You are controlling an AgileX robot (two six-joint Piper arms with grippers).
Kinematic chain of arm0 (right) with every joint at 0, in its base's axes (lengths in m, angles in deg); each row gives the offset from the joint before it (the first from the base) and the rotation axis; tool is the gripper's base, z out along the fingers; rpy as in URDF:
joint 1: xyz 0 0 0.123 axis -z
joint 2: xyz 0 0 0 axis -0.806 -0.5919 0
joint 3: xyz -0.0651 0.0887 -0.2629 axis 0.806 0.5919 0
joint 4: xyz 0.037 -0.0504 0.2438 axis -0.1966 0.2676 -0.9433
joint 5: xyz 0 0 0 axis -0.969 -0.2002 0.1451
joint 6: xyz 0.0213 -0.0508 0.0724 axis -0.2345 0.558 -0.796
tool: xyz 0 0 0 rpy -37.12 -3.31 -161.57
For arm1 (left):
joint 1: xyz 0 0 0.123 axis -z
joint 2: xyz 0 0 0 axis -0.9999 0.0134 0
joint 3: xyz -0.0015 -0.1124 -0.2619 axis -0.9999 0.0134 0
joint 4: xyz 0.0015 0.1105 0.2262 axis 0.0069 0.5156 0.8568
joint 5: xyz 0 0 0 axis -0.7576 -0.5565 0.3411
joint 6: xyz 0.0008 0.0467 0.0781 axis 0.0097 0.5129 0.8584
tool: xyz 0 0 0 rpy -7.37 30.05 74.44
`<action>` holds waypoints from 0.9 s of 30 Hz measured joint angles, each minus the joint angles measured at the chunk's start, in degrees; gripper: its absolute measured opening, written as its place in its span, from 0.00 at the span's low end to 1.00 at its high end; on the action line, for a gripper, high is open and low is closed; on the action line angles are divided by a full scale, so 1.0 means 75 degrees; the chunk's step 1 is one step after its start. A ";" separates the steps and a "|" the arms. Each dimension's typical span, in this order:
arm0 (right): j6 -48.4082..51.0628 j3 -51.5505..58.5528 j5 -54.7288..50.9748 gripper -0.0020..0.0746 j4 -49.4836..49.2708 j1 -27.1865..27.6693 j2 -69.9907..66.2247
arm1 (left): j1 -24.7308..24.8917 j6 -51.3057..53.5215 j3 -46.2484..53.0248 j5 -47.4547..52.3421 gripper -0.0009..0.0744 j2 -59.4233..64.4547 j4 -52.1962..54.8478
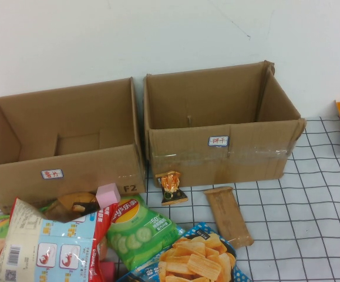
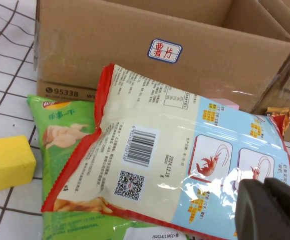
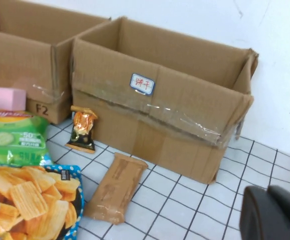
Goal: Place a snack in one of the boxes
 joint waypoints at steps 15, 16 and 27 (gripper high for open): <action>-0.0749 0.1581 0.0428 0.02 0.0667 0.2464 0.1094 | 0.0000 0.0000 0.0000 0.0000 0.01 0.0000 0.0000; -0.0749 0.1581 0.0322 0.02 0.0685 0.2723 0.1324 | 0.0000 0.0000 0.0000 0.0000 0.01 0.0000 0.0000; -0.1909 0.1567 -0.1202 0.02 0.0803 0.2862 0.1704 | 0.0000 0.0000 0.0000 0.0013 0.01 0.0000 0.0000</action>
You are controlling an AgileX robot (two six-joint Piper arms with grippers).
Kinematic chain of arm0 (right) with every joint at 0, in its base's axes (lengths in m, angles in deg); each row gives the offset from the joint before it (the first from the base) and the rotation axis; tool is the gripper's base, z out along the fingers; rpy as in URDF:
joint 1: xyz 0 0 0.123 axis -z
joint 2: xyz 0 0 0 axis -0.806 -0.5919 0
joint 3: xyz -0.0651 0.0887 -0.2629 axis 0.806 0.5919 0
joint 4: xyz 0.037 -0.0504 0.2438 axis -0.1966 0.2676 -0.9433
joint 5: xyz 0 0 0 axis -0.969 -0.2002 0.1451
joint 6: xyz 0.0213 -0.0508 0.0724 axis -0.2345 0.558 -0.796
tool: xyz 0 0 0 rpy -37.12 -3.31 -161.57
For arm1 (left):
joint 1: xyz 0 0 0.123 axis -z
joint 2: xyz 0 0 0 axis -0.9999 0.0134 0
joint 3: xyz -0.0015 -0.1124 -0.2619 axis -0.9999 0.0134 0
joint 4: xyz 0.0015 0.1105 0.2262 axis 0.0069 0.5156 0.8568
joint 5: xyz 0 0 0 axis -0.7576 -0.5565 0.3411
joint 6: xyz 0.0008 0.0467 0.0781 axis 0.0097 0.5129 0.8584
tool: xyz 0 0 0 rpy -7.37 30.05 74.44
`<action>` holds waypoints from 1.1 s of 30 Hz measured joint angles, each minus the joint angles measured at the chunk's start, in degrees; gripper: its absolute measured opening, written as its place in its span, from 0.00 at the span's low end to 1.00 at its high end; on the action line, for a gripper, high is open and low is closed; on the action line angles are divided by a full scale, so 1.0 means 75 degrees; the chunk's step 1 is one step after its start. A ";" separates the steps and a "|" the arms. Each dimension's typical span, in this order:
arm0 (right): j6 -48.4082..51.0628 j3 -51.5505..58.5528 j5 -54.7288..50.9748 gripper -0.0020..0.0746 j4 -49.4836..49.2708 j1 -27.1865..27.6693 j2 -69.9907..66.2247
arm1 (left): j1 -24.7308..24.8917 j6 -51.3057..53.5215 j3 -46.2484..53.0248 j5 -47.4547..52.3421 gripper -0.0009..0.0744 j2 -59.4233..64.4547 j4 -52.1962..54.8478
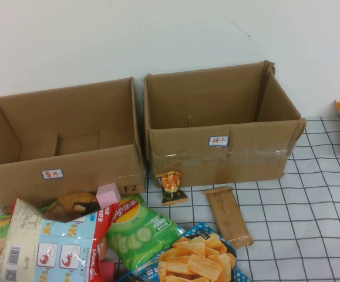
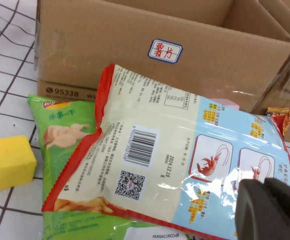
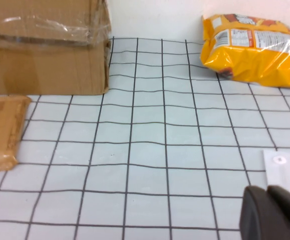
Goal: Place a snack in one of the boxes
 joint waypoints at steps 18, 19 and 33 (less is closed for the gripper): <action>-0.0330 0.0000 -0.0030 0.02 0.0000 -0.0018 0.0000 | 0.0000 0.0000 0.0000 0.0000 0.01 0.0000 0.0000; -0.0330 0.0000 -0.0030 0.02 0.0000 -0.0018 0.0000 | 0.0000 0.0000 0.0000 0.0000 0.01 0.0000 0.0000; -0.0375 0.0000 -0.0030 0.02 0.0000 -0.0018 0.0000 | 0.0000 0.0000 0.0000 0.0000 0.01 0.0000 0.0000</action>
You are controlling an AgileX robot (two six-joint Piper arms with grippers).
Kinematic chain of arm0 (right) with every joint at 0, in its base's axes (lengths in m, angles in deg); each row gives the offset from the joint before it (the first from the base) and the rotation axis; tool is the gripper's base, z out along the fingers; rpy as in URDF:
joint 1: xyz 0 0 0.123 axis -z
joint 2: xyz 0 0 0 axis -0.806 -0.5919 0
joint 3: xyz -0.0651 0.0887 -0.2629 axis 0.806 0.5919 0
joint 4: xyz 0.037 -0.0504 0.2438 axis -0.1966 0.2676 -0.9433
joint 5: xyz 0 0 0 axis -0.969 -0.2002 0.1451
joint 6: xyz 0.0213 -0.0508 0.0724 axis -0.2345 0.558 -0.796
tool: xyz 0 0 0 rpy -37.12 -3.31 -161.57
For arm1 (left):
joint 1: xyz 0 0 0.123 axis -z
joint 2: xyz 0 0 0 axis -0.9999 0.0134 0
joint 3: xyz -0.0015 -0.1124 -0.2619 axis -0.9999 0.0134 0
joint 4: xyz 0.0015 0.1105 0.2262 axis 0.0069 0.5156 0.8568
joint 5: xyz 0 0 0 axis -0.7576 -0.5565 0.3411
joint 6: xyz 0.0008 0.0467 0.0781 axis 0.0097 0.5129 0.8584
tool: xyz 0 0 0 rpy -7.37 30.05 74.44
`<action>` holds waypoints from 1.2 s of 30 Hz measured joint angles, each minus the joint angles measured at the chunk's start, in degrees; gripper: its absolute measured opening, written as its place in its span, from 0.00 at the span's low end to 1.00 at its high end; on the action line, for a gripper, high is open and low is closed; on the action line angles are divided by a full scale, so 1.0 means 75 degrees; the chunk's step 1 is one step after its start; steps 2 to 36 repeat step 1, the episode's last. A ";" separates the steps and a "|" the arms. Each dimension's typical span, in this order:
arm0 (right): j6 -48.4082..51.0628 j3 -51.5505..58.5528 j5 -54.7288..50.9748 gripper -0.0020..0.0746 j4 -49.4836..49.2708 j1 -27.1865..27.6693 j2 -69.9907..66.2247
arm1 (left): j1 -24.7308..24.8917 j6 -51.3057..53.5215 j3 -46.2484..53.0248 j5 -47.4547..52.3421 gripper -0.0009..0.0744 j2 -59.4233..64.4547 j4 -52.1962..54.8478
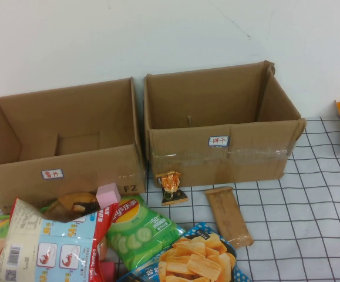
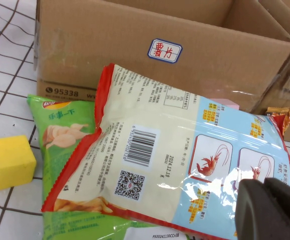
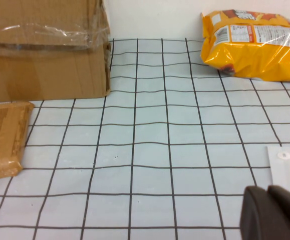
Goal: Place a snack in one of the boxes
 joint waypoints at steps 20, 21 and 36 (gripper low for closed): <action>0.0000 0.0000 0.0000 0.02 0.0000 0.0000 0.0000 | 0.0000 0.0000 0.0000 0.0000 0.01 0.0000 0.0000; 0.0000 0.0000 0.0000 0.02 0.0000 0.0000 0.0000 | 0.0000 0.0000 0.0000 0.0000 0.01 0.0000 0.0000; 0.0000 0.0000 0.0000 0.02 0.0000 0.0000 0.0000 | 0.0000 0.0000 0.0000 0.0000 0.01 0.0000 0.0000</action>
